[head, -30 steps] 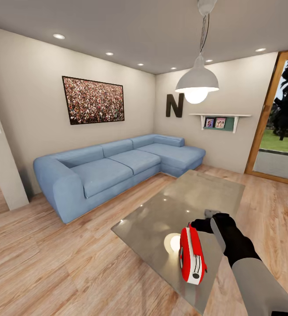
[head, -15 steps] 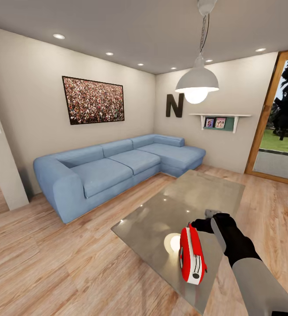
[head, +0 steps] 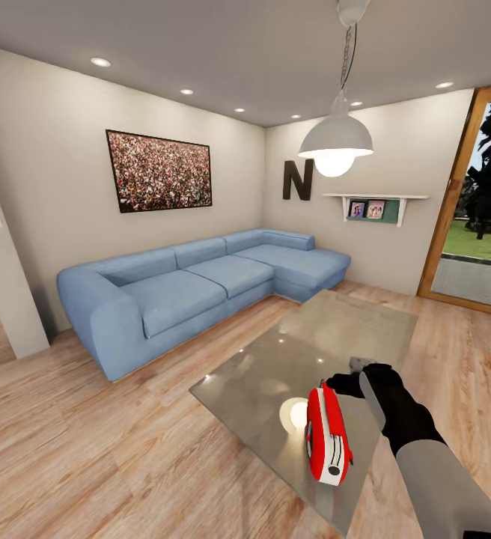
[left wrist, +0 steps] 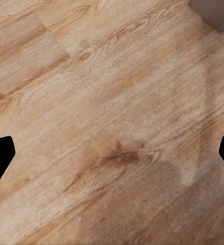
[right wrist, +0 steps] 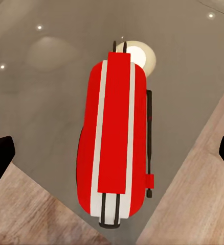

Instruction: Turn on the radio receiver that's on the table in the living room.

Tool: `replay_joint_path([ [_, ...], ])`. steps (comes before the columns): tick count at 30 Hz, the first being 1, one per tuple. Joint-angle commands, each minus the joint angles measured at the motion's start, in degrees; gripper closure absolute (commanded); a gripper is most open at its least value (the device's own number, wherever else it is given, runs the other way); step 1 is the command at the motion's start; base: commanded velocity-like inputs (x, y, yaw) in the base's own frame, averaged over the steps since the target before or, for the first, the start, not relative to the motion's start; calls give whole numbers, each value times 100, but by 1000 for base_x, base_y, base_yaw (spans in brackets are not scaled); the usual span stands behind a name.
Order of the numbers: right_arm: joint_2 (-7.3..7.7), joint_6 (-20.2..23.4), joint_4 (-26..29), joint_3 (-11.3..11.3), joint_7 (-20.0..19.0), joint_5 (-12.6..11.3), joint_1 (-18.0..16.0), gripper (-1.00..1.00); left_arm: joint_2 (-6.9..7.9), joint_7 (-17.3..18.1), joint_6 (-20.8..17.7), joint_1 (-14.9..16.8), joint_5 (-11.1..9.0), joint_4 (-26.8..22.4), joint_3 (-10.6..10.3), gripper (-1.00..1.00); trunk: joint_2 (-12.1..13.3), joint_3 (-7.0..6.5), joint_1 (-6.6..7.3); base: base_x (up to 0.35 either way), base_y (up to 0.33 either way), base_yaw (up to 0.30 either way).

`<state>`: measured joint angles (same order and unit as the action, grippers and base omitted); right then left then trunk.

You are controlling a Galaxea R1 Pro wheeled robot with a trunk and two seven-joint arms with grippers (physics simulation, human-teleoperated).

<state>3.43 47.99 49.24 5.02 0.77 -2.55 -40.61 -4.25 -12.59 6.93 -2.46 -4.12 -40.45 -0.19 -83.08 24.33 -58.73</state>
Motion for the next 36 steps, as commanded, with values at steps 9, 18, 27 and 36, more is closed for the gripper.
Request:
replay_joint_path([
  [9,0,0,4,-1,-6,0,0,-100,-14,-6,1,0,-1,-2,1,-100,0,0,0,0,0,0],
  [18,0,3,5,-16,2,14,0,-100,-12,-14,1,0,-1,-4,1,-100,-321,144,-176,0,0,0],
  [27,0,7,2,-35,11,18,0,-100,-14,-49,1,0,-1,-3,1,-100,-682,305,-373,0,0,0],
  [36,0,0,5,-55,11,18,0,-100,-14,-50,1,0,0,-5,1,-100,-1043,467,-571,0,0,0],
])
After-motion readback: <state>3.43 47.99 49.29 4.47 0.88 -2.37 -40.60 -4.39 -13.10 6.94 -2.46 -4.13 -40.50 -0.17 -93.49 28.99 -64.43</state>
